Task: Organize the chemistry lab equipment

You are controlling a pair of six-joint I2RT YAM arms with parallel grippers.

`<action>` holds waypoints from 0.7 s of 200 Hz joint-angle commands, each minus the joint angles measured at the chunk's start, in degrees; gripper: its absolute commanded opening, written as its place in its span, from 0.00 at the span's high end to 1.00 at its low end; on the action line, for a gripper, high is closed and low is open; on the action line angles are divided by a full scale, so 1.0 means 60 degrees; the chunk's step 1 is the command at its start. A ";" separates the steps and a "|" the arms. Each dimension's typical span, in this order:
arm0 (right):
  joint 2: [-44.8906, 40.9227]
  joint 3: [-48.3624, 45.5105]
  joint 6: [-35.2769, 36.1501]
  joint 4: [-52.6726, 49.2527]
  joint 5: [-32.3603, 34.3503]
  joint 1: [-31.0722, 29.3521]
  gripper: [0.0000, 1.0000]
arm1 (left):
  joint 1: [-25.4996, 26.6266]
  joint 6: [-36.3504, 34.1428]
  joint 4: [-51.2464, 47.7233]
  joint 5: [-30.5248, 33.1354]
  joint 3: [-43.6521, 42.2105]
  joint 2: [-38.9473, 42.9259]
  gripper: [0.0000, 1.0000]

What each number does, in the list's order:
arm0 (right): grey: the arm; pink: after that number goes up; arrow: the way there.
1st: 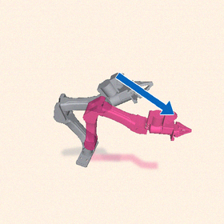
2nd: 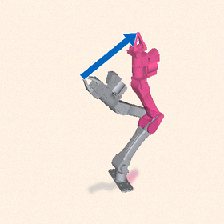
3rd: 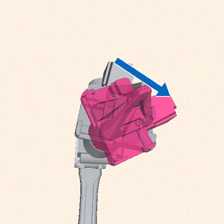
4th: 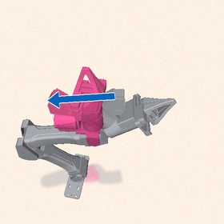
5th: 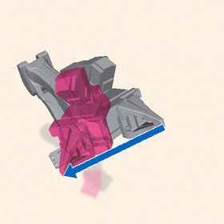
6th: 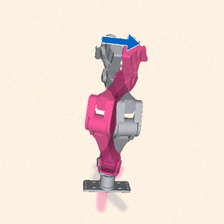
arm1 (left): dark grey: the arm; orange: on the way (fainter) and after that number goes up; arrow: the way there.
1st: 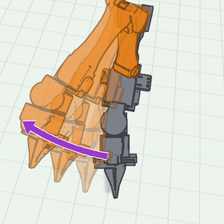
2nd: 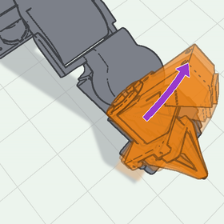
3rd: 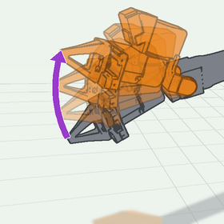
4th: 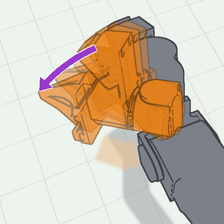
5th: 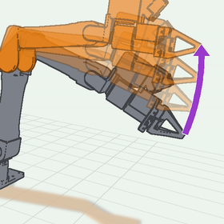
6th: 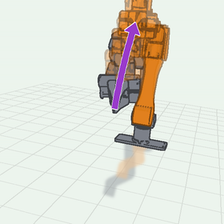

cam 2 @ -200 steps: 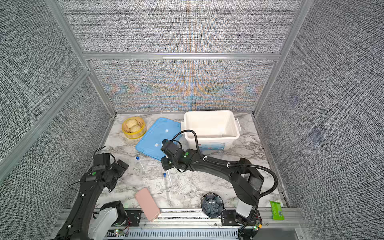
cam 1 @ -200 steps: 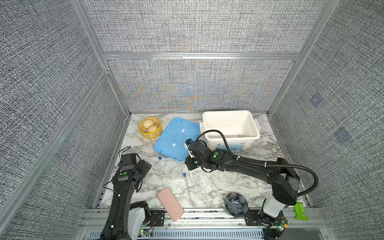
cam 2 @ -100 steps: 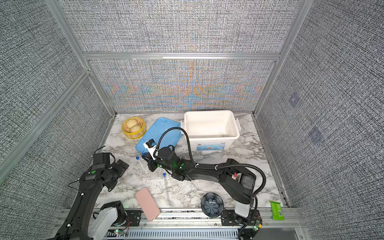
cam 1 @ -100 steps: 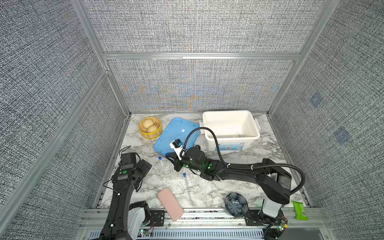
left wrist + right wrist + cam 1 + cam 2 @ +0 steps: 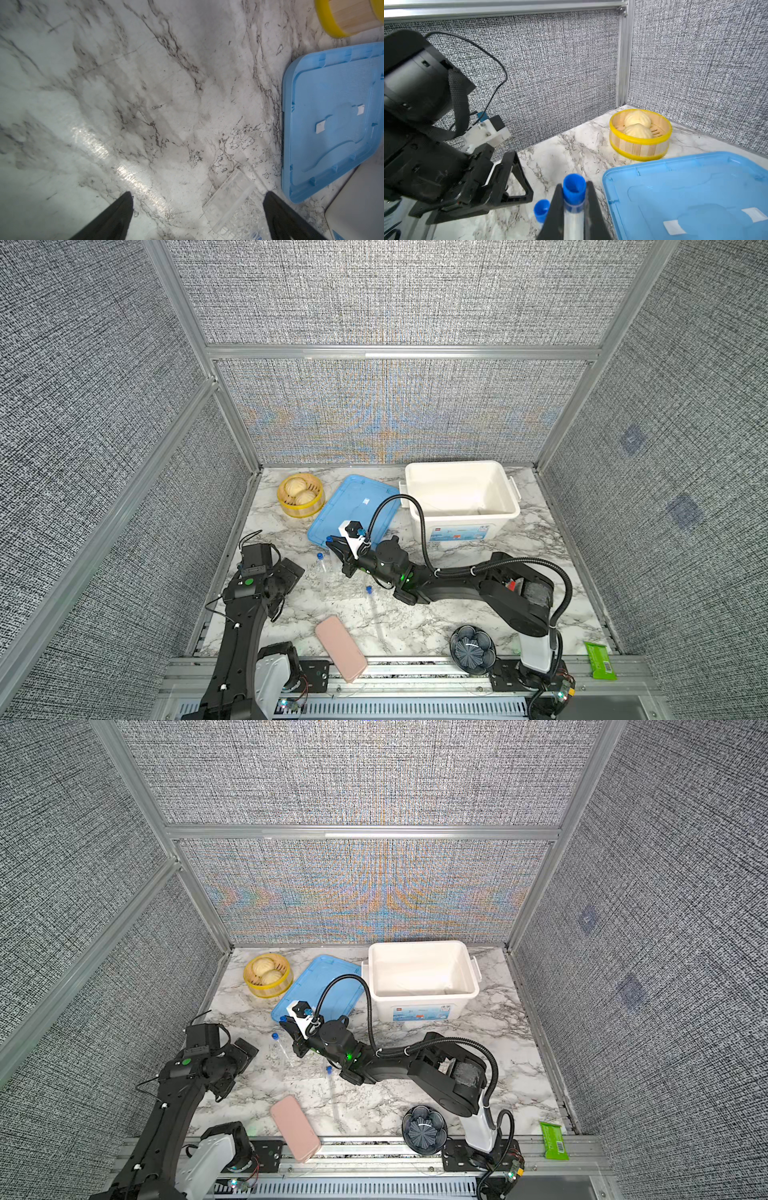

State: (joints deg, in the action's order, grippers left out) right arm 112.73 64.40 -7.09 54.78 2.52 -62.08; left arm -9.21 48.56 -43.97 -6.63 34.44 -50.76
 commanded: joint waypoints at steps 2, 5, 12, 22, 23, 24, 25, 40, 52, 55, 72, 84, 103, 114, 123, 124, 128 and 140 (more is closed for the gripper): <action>0.0047 -0.0094 0.0138 0.0861 0.0230 0.0042 0.95 | -0.0017 -0.0077 -0.0203 -0.0024 0.0061 0.0037 0.01; 0.0048 -0.0122 0.0140 0.0896 0.0237 0.0041 0.94 | -0.0017 -0.0080 -0.0215 -0.0043 0.0072 0.0038 0.01; 0.0092 -0.0140 0.0142 0.0958 0.0224 0.0055 0.95 | -0.0016 -0.0099 -0.0247 -0.0051 0.0083 0.0045 0.01; 0.0191 -0.0142 0.0170 0.1019 0.0146 0.0053 0.95 | -0.0032 -0.0096 -0.0295 -0.0022 0.0091 0.0059 0.01; 0.0201 -0.0143 0.0163 0.1020 0.0141 0.0051 0.95 | -0.0017 -0.0095 -0.0292 -0.0015 0.0076 0.0063 0.01; 0.0206 -0.0135 0.0167 0.1035 0.0138 0.0051 0.95 | -0.0017 -0.0095 -0.0291 -0.0019 0.0076 0.0065 0.01; 0.0216 -0.0132 0.0169 0.1042 0.0137 0.0050 0.95 | -0.0017 -0.0087 -0.0290 -0.0021 0.0069 0.0066 0.01; 0.0283 -0.0168 0.0158 0.1097 0.0121 0.0057 0.95 | -0.0039 -0.0052 -0.0260 -0.0015 0.0040 0.0119 0.01; 0.0296 -0.0185 0.0126 0.1039 0.0067 0.0057 0.95 | -0.0032 -0.0063 -0.0311 -0.0007 0.0084 0.0140 0.01; 0.0299 -0.0197 0.0120 0.1036 0.0050 0.0063 0.95 | -0.0032 -0.0080 -0.0329 -0.0006 0.0105 0.0142 0.01; 0.0362 -0.0238 0.0126 0.1034 -0.0050 0.0057 0.95 | -0.0032 -0.0088 -0.0386 0.0023 0.0116 0.0154 0.01; 0.0397 -0.0317 0.0182 0.1072 -0.0076 0.0052 0.95 | -0.0036 -0.0040 -0.0341 0.0029 0.0070 0.0184 0.01; 0.0350 -0.0464 0.0235 0.1117 -0.0052 0.0049 0.96 | -0.0032 -0.0017 -0.0354 -0.0004 0.0092 0.0184 0.01; 0.0386 -0.0527 0.0332 0.1144 -0.0112 0.0050 0.96 | -0.0036 -0.0063 -0.0409 0.0004 0.0146 0.0155 0.01; 0.0452 -0.0579 0.0443 0.1213 -0.0106 0.0026 0.96 | -0.0036 -0.0087 -0.0453 0.0047 0.0171 0.0155 0.01; 0.0456 -0.0588 0.0461 0.1227 -0.0102 0.0023 0.96 | -0.0034 -0.0091 -0.0452 0.0049 0.0175 0.0155 0.01; 0.0463 -0.0617 0.0504 0.1284 -0.0101 0.0021 0.96 | -0.0036 -0.0070 -0.0451 0.0051 0.0178 0.0162 0.01; 0.0453 -0.0734 0.0589 0.1432 -0.0036 -0.0006 0.96 | -0.0034 -0.0051 -0.0429 0.0038 0.0155 0.0184 0.01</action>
State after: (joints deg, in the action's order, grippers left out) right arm 115.33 60.84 -5.48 59.61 1.98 -61.84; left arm -9.45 48.45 -45.76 -6.61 35.05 -49.76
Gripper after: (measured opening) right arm 0.090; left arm 0.988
